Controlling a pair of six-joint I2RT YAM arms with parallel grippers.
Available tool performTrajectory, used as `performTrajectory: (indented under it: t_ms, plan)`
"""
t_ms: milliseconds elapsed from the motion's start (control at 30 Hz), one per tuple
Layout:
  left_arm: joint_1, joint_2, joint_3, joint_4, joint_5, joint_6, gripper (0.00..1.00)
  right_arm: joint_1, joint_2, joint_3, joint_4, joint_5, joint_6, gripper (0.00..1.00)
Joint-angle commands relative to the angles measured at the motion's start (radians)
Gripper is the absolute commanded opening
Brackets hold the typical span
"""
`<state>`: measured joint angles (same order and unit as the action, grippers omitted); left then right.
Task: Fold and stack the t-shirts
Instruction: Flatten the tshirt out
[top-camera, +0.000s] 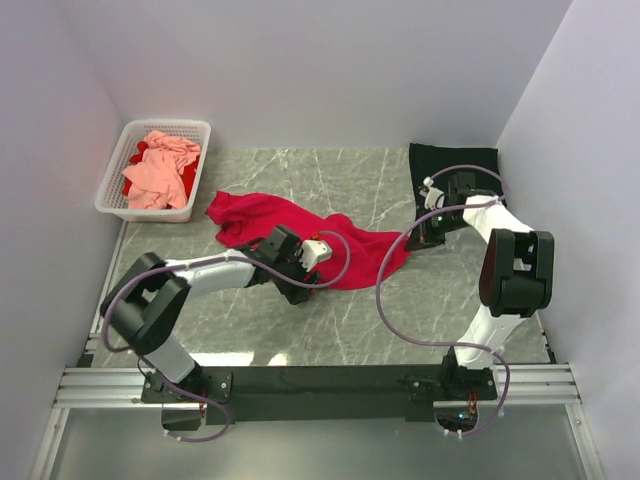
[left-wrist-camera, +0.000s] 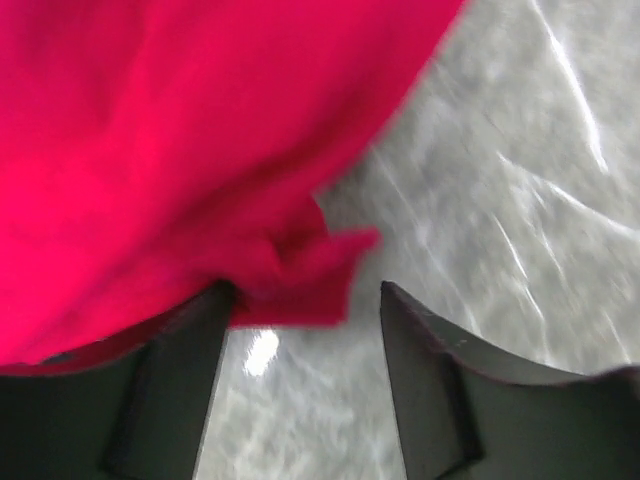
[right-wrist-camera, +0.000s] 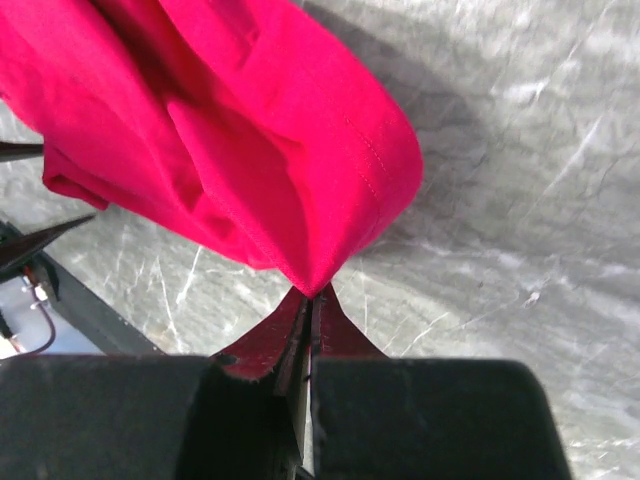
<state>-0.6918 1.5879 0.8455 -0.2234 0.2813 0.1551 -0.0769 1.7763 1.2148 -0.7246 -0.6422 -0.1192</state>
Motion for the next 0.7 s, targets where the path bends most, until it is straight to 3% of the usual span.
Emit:
performTrajectory:
  t_ms: [0,33,100,133,167,267,433,500,533,667]
  plan:
    - [-0.023,0.066,0.053,0.044,-0.125,-0.08,0.66,-0.03,-0.049,-0.026,-0.019,-0.03,0.012,0.0]
    - [-0.025,0.073,0.056,0.035,-0.136,-0.086,0.64,-0.047,-0.061,-0.031,-0.019,-0.03,0.013,0.0]
    - [-0.023,0.075,0.056,0.003,-0.13,-0.072,0.45,-0.066,-0.074,-0.032,-0.029,-0.034,0.012,0.0]
    - [-0.025,0.066,0.055,-0.01,-0.119,-0.071,0.35,-0.073,-0.078,-0.034,-0.035,-0.034,0.009,0.0]
    - [-0.017,0.054,0.055,-0.027,-0.099,-0.063,0.18,-0.086,-0.089,-0.032,-0.047,-0.027,0.001,0.0]
    - [0.036,-0.035,0.059,-0.115,0.005,-0.022,0.02,-0.099,-0.115,-0.044,-0.056,0.004,-0.013,0.0]
    - [0.211,-0.209,0.164,-0.329,0.166,0.081,0.01,-0.129,-0.172,-0.064,-0.078,0.009,-0.033,0.0]
    - [0.354,-0.247,0.269,-0.439,0.244,0.127,0.01,-0.148,-0.219,-0.061,-0.088,0.004,-0.039,0.0]
    - [0.436,-0.256,0.311,-0.471,0.263,0.142,0.01,-0.156,-0.257,-0.049,-0.091,-0.016,-0.037,0.0]
    - [0.546,-0.308,0.483,-0.557,0.254,0.187,0.01,-0.199,-0.374,0.003,-0.064,-0.037,0.007,0.0]
